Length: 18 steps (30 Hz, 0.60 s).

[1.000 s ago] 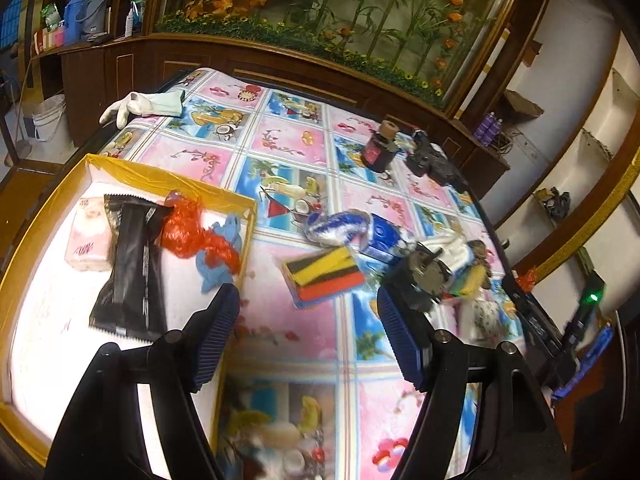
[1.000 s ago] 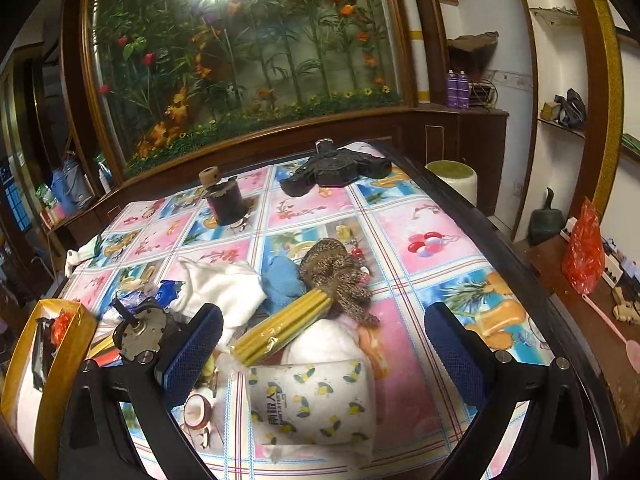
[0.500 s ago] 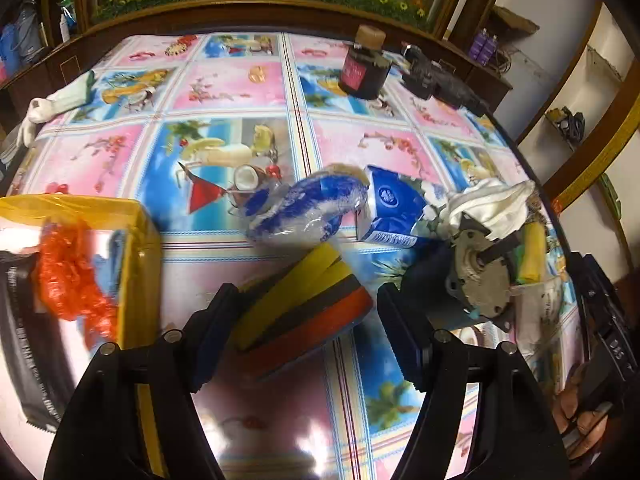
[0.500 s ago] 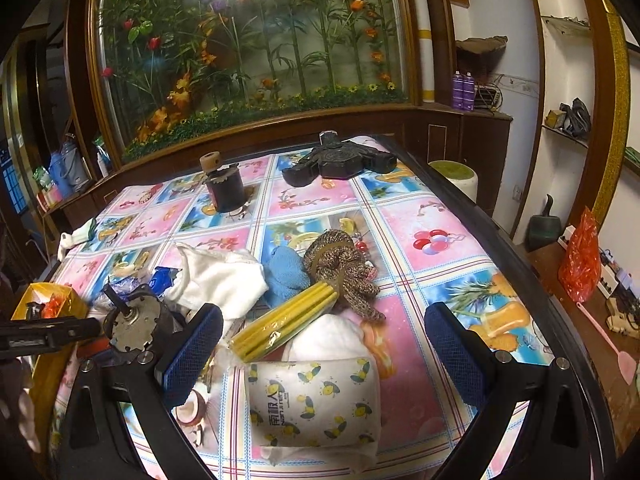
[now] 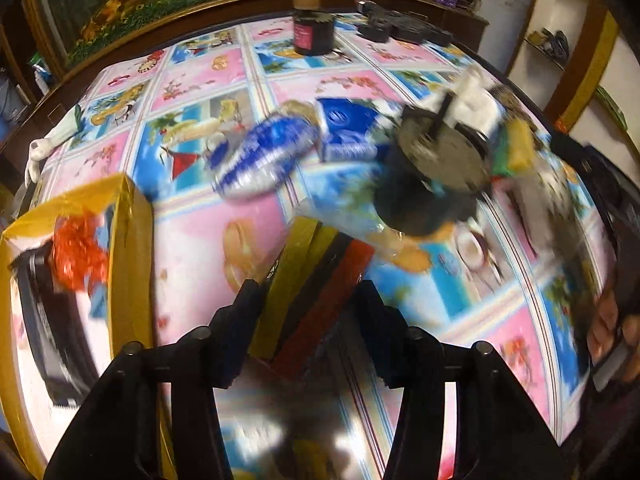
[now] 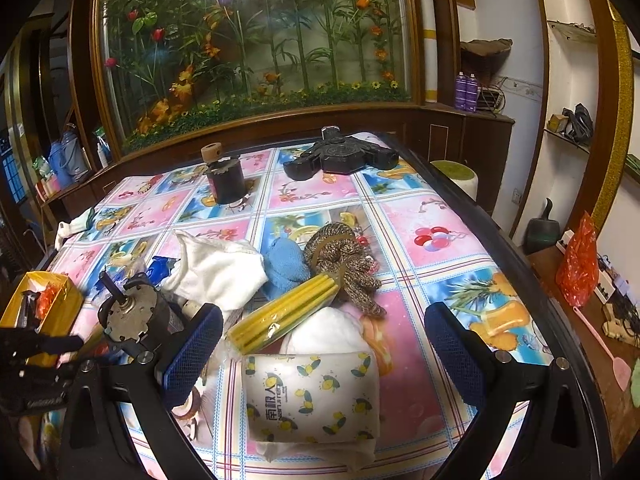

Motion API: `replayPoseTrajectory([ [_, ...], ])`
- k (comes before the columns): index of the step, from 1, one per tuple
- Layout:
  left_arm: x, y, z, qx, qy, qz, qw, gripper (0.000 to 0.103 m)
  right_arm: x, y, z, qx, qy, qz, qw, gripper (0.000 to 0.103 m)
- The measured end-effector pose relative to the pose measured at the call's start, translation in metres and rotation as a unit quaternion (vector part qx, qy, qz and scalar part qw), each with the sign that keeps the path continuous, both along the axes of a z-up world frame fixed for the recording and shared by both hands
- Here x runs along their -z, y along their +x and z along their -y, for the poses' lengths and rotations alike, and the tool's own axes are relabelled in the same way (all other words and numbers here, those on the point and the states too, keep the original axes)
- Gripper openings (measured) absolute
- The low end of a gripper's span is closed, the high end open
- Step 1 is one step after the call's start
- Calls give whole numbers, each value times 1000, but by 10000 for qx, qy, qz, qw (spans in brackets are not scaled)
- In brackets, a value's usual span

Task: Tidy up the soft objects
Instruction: 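Grasp the bag of colored foam strips with the left tool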

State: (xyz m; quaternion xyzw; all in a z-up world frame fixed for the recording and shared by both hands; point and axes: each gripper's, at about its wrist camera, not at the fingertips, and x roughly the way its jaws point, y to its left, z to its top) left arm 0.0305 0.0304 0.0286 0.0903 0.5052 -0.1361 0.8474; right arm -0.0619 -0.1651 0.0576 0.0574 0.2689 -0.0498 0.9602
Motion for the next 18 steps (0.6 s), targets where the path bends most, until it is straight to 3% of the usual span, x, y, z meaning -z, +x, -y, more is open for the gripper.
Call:
replayPoseTrajectory([
  [3,-3,-26,3,204,-38,-95,9997,48,0,-1,1,6,18,9,10000,102],
  [5,-15,-40,-4,259,-385,-101,9989,48,1,-2,1,16,34,18,10000,102],
  [7,-33,-53,-17,213,-704,147,9972,49,1,-2,2,40,52,33,10000,102],
  [9,-46,-61,-29,173,-820,409,9956,61,1,-4,5,73,99,43,9999,102],
  [11,-50,-63,-36,188,-661,624,9957,72,1,-3,7,96,144,29,9998,102],
  [18,-23,-56,-24,564,-456,416,9965,72,0,-1,7,99,131,-30,9999,102],
])
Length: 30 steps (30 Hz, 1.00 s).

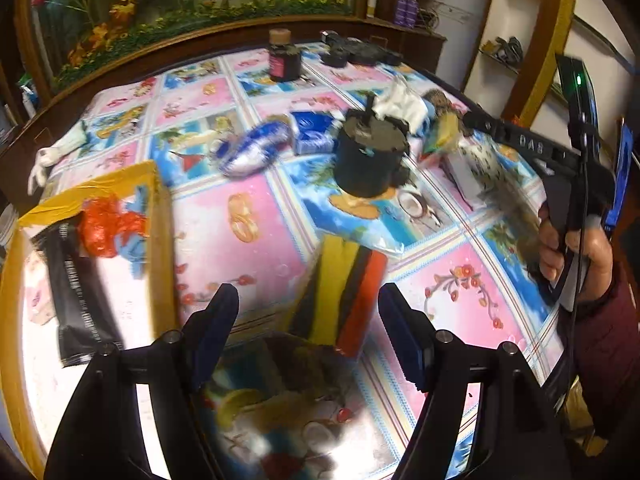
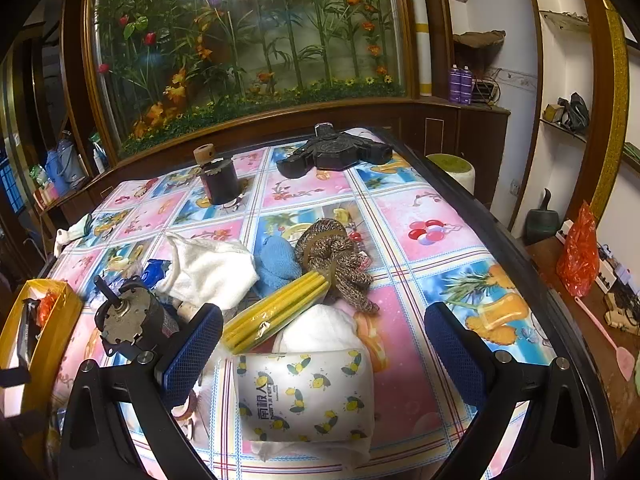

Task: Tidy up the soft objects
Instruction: 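Grasp the bag of colored foam strips with the left tool, then carry the foam strip bag over the tray with the left tool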

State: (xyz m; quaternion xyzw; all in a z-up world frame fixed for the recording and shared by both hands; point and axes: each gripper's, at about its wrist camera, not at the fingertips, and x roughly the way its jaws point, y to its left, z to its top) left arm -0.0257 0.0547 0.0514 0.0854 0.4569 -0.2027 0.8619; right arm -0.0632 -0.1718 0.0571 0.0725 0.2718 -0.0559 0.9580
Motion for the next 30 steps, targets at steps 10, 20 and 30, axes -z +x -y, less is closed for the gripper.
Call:
replayPoseTrajectory([
  [10,36,7,40,244,342,-118,9990,71,1,3,-4,33,-180,-12,9998,102],
  [20,26,-1,13,-330,-388,-150,9986,45,2,4,-4,44,-233,14,9997,102],
  [30,-21,-49,-19,-835,-1206,391,9884,46,2,2,-3,88,-297,112,9995,102],
])
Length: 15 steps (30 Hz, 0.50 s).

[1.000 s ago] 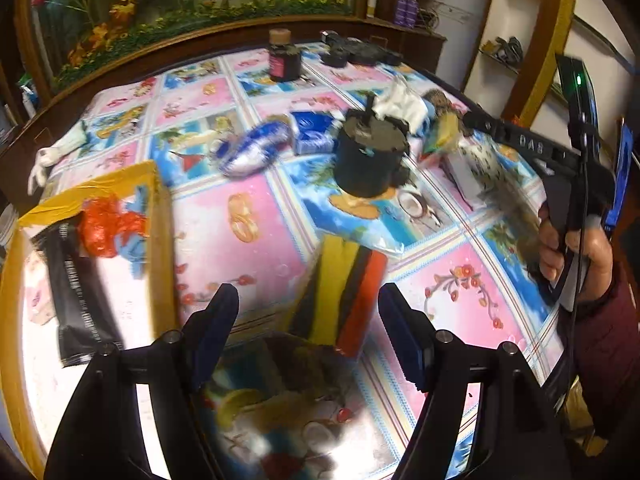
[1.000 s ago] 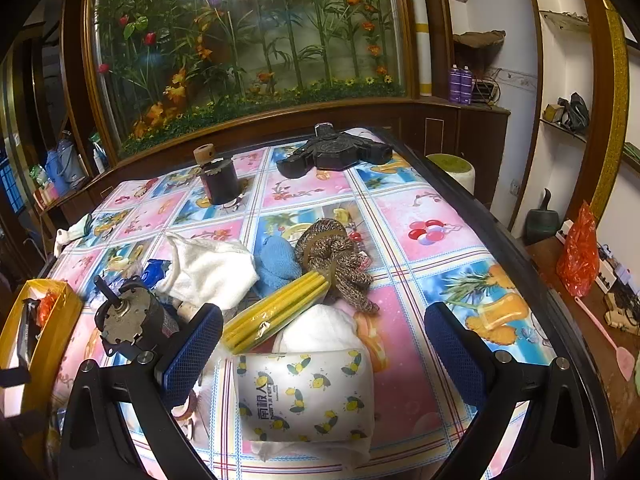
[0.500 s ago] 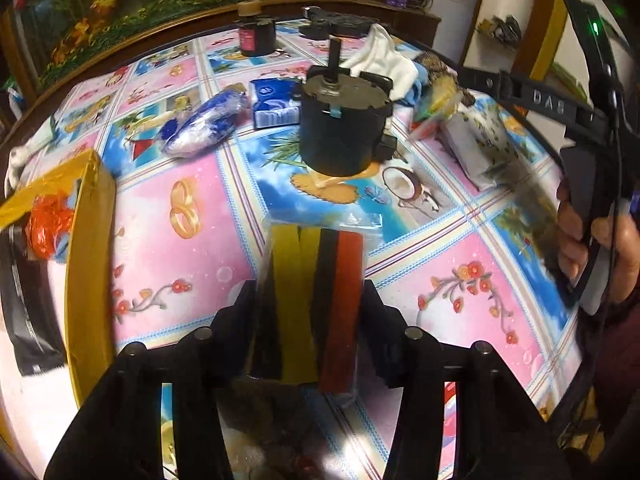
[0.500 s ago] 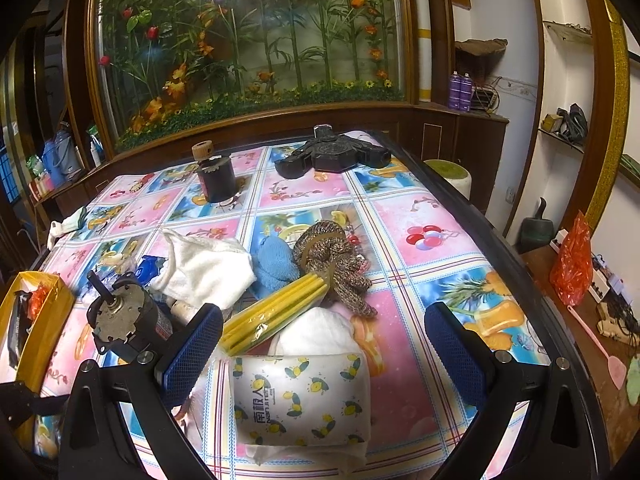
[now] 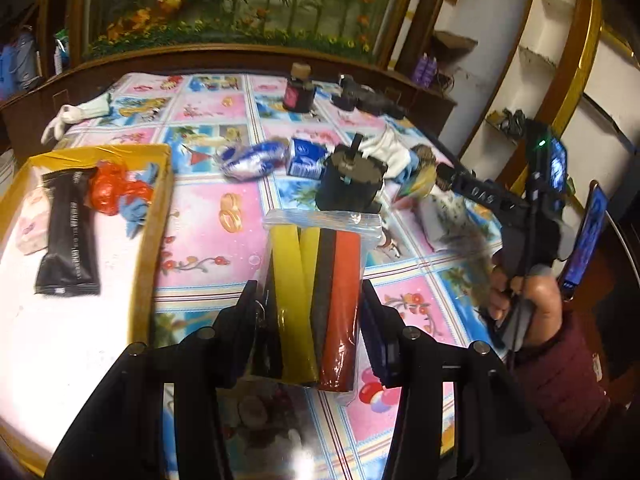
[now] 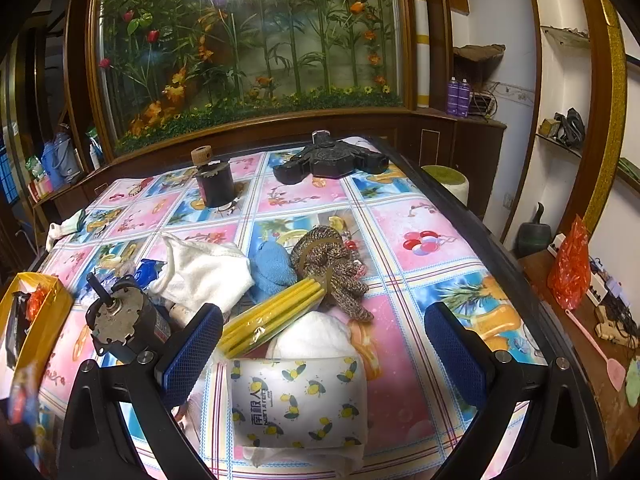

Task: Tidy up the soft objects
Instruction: 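Carry the foam strip bag over the tray with the left tool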

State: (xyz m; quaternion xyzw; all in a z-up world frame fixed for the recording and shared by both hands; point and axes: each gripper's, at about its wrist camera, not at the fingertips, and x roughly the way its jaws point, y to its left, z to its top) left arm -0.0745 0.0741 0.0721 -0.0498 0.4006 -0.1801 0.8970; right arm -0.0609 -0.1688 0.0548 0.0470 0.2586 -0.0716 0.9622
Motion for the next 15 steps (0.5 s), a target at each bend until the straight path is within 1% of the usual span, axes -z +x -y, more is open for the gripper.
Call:
replayPoseTrajectory([
  [6,-16,-24,-25,-164,-211,257,9993,46,5,2,-7,129,-243,-49,9996,102],
  [10,-23,-37,-46,-312,-290,366,9984,46,1,3,-14,191,-361,-53,9992,101],
  [11,-24,-39,-52,-358,-300,392,9981,46,-4,-1,-15,173,-248,-34,9995,100],
  [13,-26,-43,-64,-445,-353,436,9974,46,-22,-16,-20,-23,66,153,9999,100],
  [15,-26,-46,-77,-528,-447,448,9966,46,-43,-26,-36,-328,137,268,9990,100],
])
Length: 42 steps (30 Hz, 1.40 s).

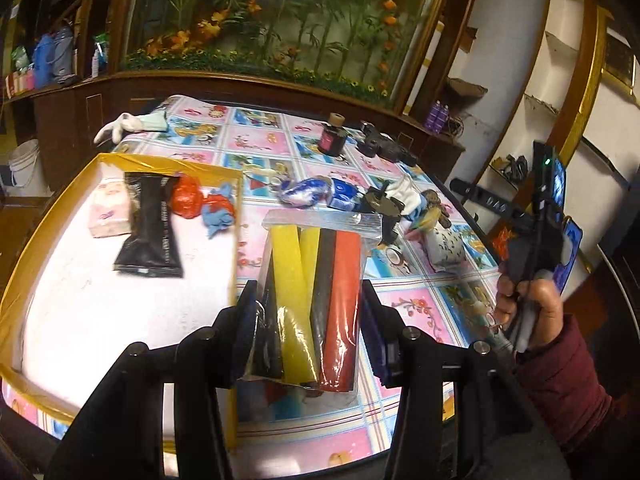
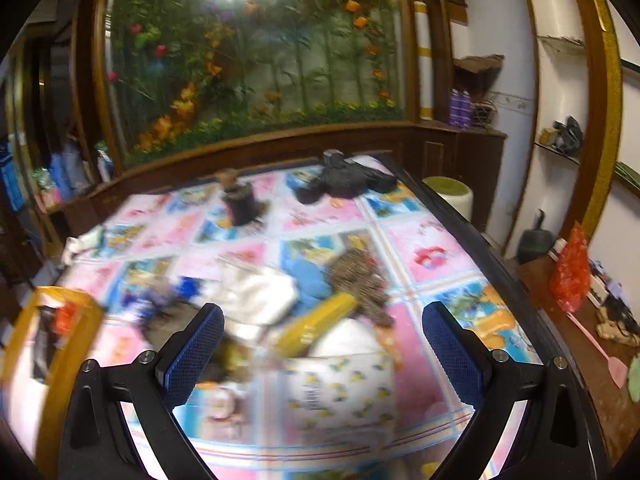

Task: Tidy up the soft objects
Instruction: 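Carry the foam strip bag over the tray with the left tool, then grasp the blue-white wrapped item with right tool while left tool holds foam strips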

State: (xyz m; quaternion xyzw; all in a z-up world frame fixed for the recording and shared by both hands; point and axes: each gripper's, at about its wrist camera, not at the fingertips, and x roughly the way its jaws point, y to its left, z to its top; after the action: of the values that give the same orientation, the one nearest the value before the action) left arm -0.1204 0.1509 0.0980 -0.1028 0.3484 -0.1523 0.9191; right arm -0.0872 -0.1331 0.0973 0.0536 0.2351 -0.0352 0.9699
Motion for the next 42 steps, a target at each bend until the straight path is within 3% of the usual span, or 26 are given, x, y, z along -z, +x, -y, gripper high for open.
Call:
replayPoseTrajectory([
  [4,2,-5,-21,-135,-198,69,9997,46,-33,10,-46,-1060,205,-211,9939,100],
  [7,6,-5,-39,-242,-336,63,9991,46,-40,42,-85,-1840,386,-762,9792,100],
  [9,9,-6,-53,-321,-441,56,9985,46,-33,72,-112,-1987,290,-1215,9721,94],
  [12,15,-7,-74,-461,-547,18,9974,46,-16,115,-139,-1965,262,-1931,9609,81],
  [16,24,-6,-103,-662,-712,-50,9953,46,8,162,-156,-1777,575,-2707,9444,73],
  [18,28,-4,-115,-751,-801,-84,9939,46,11,182,-162,-1428,239,-2832,9481,70],
  [21,35,-1,-126,-820,-887,-147,9926,46,21,209,-173,-1233,496,-3193,9383,59],
  [23,40,1,-129,-828,-946,-200,9919,46,29,222,-184,-1095,351,-3361,9348,61],
  [31,49,0,-138,-922,-1064,-367,9894,46,49,245,-215,-535,-556,-3232,9432,64],
  [34,45,-5,-138,-932,-1036,-291,9898,46,51,242,-219,-539,-669,-3131,9458,64],
  [37,47,-4,-136,-944,-1065,-334,9893,46,53,235,-216,-624,-895,-3021,9470,55],
  [40,43,-7,-134,-912,-1061,-294,9897,46,46,229,-210,-643,-927,-2929,9495,11],
  [41,42,-8,-133,-904,-1045,-274,9900,46,40,226,-205,-737,-768,-2911,9508,2],
  [42,41,-9,-132,-904,-1030,-267,9902,46,36,223,-201,-836,-587,-2936,9504,2],
])
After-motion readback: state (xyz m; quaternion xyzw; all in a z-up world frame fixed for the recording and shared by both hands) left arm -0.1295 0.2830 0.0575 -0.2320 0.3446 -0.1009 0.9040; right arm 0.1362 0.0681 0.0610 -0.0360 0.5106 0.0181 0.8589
